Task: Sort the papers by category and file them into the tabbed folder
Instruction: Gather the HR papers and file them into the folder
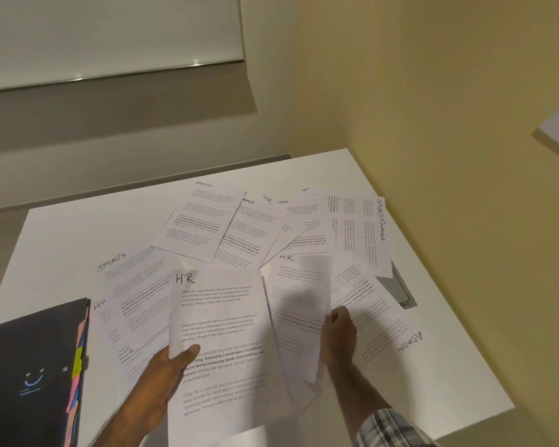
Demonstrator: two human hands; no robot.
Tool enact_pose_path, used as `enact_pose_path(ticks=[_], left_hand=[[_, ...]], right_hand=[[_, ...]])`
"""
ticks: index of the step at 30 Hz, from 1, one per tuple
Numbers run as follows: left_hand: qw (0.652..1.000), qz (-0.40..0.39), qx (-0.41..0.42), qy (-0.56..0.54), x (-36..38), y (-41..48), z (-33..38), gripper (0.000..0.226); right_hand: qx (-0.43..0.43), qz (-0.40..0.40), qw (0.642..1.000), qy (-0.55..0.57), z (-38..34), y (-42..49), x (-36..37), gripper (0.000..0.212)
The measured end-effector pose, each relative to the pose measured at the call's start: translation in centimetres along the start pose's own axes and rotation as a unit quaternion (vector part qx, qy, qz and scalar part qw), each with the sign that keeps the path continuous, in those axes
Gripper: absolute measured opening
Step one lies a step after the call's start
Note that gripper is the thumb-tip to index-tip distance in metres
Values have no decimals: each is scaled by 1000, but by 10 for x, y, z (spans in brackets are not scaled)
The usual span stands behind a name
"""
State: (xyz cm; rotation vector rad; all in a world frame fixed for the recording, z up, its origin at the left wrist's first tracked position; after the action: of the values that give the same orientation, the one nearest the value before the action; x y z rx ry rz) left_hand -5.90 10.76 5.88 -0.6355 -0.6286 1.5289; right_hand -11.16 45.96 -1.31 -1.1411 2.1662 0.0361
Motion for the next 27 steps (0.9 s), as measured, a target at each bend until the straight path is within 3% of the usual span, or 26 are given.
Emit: enact_pose_path(ticks=[4, 11, 14, 17, 21, 27], left_hand=[[1000, -6, 15, 11, -5, 6, 8, 30], [999, -6, 45, 18, -16, 16, 25, 29], [998, 3, 56, 2, -19, 20, 32, 27], [998, 3, 63, 2, -20, 22, 38, 28], [997, 9, 71, 18, -23, 26, 43, 32], [997, -10, 78, 6, -16, 23, 53, 38]], right_hand=[[-50, 1, 993, 103, -48, 3, -36, 14], [10, 51, 945, 323, -79, 20, -109, 7], [35, 64, 932, 356, -81, 22, -117, 12], [45, 28, 938, 342, -86, 10, -101, 10], [63, 63, 924, 372, -87, 8, -92, 15], [26, -131, 950, 282, -118, -8, -47, 7]])
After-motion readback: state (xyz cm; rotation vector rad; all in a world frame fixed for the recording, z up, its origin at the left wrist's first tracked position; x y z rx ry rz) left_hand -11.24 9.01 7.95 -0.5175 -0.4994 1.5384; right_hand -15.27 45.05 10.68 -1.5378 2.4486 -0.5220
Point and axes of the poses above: each hand's wrist, its own y-axis towards the middle knuckle, its own x-axis out of the palm, z = x × y, the point moved 7 cm from there along y, towards the middle knuckle, and after that the axes turned 9 degrees about y, right-handed, at the moved point
